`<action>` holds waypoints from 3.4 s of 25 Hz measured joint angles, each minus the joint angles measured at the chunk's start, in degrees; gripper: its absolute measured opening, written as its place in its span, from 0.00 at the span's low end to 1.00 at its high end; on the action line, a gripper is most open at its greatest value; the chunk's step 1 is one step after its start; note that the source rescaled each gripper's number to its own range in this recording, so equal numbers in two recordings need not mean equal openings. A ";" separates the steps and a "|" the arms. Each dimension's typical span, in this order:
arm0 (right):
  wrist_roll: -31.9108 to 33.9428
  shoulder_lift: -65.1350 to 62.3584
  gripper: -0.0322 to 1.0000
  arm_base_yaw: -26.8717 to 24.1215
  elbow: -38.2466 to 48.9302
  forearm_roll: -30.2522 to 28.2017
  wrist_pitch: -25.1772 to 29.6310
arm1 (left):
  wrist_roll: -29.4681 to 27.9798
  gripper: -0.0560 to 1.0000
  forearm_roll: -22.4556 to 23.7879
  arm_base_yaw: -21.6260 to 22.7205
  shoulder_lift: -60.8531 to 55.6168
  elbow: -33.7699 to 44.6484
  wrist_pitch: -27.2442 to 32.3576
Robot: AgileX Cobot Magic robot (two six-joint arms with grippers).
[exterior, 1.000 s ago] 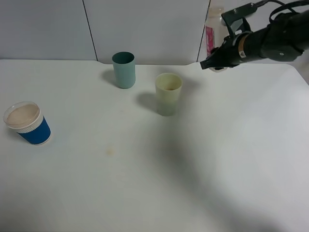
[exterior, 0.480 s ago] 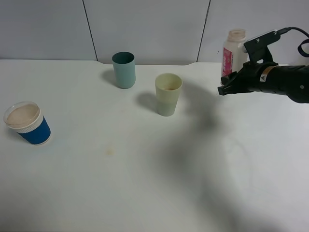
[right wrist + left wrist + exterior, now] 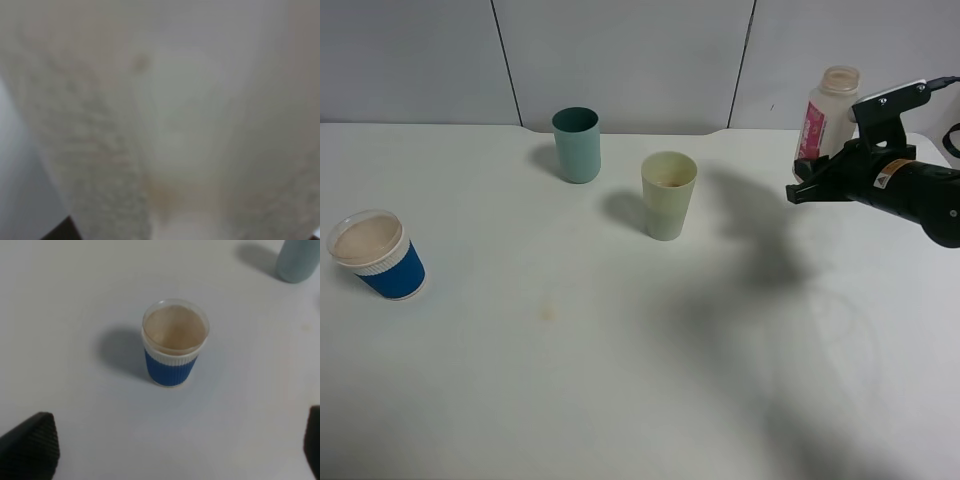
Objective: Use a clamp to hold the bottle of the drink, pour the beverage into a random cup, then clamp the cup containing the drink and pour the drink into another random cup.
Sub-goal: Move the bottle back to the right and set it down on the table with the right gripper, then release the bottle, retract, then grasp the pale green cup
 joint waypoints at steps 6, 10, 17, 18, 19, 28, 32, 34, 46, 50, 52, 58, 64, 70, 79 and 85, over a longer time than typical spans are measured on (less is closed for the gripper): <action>-1.77 2.93 0.03 0.00 0.00 0.37 -3.31 | 0.00 0.97 0.00 0.00 0.00 0.00 0.00; -3.32 7.86 0.03 -0.06 0.02 1.52 -12.14 | 0.00 0.97 0.00 0.00 0.00 0.00 0.00; -3.82 14.31 0.03 -0.06 0.08 1.99 -20.81 | 0.00 0.97 0.00 0.00 0.00 0.00 0.00; -3.82 14.31 0.03 -0.06 0.08 1.99 -20.81 | 0.00 0.97 0.00 0.00 0.00 0.00 0.00; -3.82 15.23 0.03 -0.06 0.08 2.42 -21.78 | 0.00 0.97 0.00 0.00 0.00 0.00 0.00; -3.83 21.62 0.03 -0.06 0.18 5.04 -27.76 | 0.00 0.97 0.00 0.00 0.00 0.00 0.00; -3.83 22.37 0.03 -0.06 0.18 6.53 -28.02 | 0.00 0.97 0.00 0.00 0.00 0.00 0.00; -3.83 22.82 0.03 -0.06 0.18 6.90 -28.21 | 0.00 0.97 0.00 0.00 0.00 0.00 0.00; -1.81 24.53 0.03 -0.06 -1.82 7.63 -29.49 | 0.00 0.97 0.00 0.00 0.00 0.00 0.00; -1.71 24.53 0.03 -0.06 -1.82 9.36 -29.50 | 0.00 0.97 0.00 0.00 0.00 0.00 0.00; -1.71 24.54 0.03 0.07 -1.82 11.61 -29.55 | 0.00 0.97 0.00 0.00 0.00 0.00 0.00; -1.39 24.54 0.03 0.07 -1.82 11.95 -29.55 | 0.00 0.97 0.00 0.00 0.00 0.00 0.00; 3.61 24.65 0.25 0.07 -1.76 12.45 -29.12 | 0.00 0.97 0.00 0.00 0.00 0.00 0.00; 5.47 24.65 0.56 0.19 -1.76 12.76 -29.12 | 0.00 0.97 0.00 0.00 0.00 0.00 0.00; 5.51 21.40 0.76 1.05 -1.76 13.83 -25.46 | 0.00 0.97 0.00 0.00 0.00 0.00 0.00; 5.46 16.26 0.92 1.05 -1.72 15.41 -16.61 | 0.00 0.97 0.00 0.00 0.00 0.00 0.00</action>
